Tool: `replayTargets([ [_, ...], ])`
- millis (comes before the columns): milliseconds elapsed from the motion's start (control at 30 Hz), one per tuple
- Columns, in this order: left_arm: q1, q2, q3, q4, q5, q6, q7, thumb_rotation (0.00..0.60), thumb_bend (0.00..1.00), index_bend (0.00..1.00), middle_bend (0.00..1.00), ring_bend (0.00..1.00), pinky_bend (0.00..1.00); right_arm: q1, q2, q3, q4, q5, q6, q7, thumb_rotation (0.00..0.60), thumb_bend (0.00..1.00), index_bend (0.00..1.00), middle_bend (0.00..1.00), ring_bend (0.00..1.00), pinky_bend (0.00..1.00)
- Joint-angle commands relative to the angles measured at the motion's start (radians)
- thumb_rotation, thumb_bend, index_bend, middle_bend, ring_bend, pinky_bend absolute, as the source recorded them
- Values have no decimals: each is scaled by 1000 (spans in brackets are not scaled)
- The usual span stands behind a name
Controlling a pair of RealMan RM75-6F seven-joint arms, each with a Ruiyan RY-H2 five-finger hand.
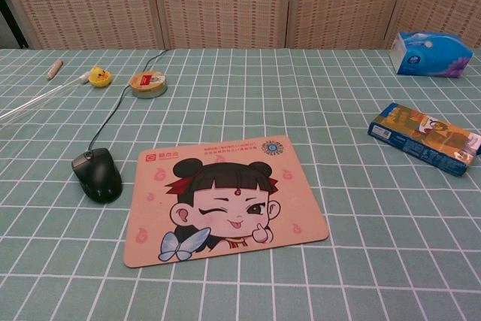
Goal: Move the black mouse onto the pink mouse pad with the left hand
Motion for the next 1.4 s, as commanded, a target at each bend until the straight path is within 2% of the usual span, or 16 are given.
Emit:
replayTargets([
  [33, 0, -1, 0, -1, -1, -1, -3, 600, 389, 465, 302, 303, 452, -2, 2, -3, -7, -5, 3, -2, 600, 277, 390, 467, 395, 391],
  [333, -16, -17, 2, 11, 17, -17, -30, 600, 389, 464, 303, 303, 432, 1, 13, 7, -21, -1, 4, 7, 600, 278, 389, 468, 396, 406],
  [500, -61, 8, -4, 2, 43, -68, -78, 600, 389, 438, 303, 300, 426, 11, 16, 13, -19, 5, -11, 25, 600, 280, 389, 468, 396, 408],
  [533, -76, 18, -5, 1, 55, -81, -86, 600, 389, 404, 303, 301, 433, 12, 16, 14, -17, 7, -14, 27, 600, 280, 389, 468, 396, 408],
  [600, -99, 31, -5, 3, 82, -100, -102, 600, 389, 273, 303, 328, 514, 13, 18, 15, -16, 11, -18, 29, 600, 280, 389, 468, 396, 408],
  [633, -116, 41, -2, 8, 105, -113, -113, 600, 389, 183, 303, 371, 587, 13, 19, 15, -16, 12, -17, 32, 600, 280, 389, 468, 396, 408],
  [733, -156, 60, 8, 28, 160, -144, -143, 600, 388, 39, 323, 516, 752, 9, 24, 19, -18, 14, -8, 38, 600, 280, 390, 468, 396, 408],
  [800, -183, 72, 18, 47, 204, -161, -160, 600, 383, 23, 403, 616, 842, 5, 27, 21, -20, 12, 3, 43, 600, 280, 390, 468, 396, 408],
  [867, -208, 87, 31, 56, 236, -185, -169, 600, 358, 36, 590, 760, 949, 2, 29, 22, -20, 11, 10, 48, 600, 280, 391, 468, 396, 408],
  [967, -244, 118, 54, 38, 274, -233, -176, 600, 307, 76, 810, 914, 1000, -2, 32, 22, -21, 9, 16, 53, 600, 280, 393, 468, 396, 408],
  [1067, -274, 136, 76, 22, 316, -267, -166, 600, 267, 107, 945, 997, 1000, -3, 34, 21, -22, 7, 17, 57, 600, 281, 393, 468, 396, 408],
  [1200, -315, 151, 95, -14, 333, -338, -127, 600, 256, 94, 995, 1000, 1000, -1, 35, 20, -21, 5, 12, 63, 600, 282, 393, 468, 396, 408],
  [1400, -374, 131, 101, -42, 311, -459, -42, 600, 255, 95, 1000, 1000, 1000, -4, 40, 19, -24, 1, 17, 72, 600, 282, 393, 468, 396, 408],
])
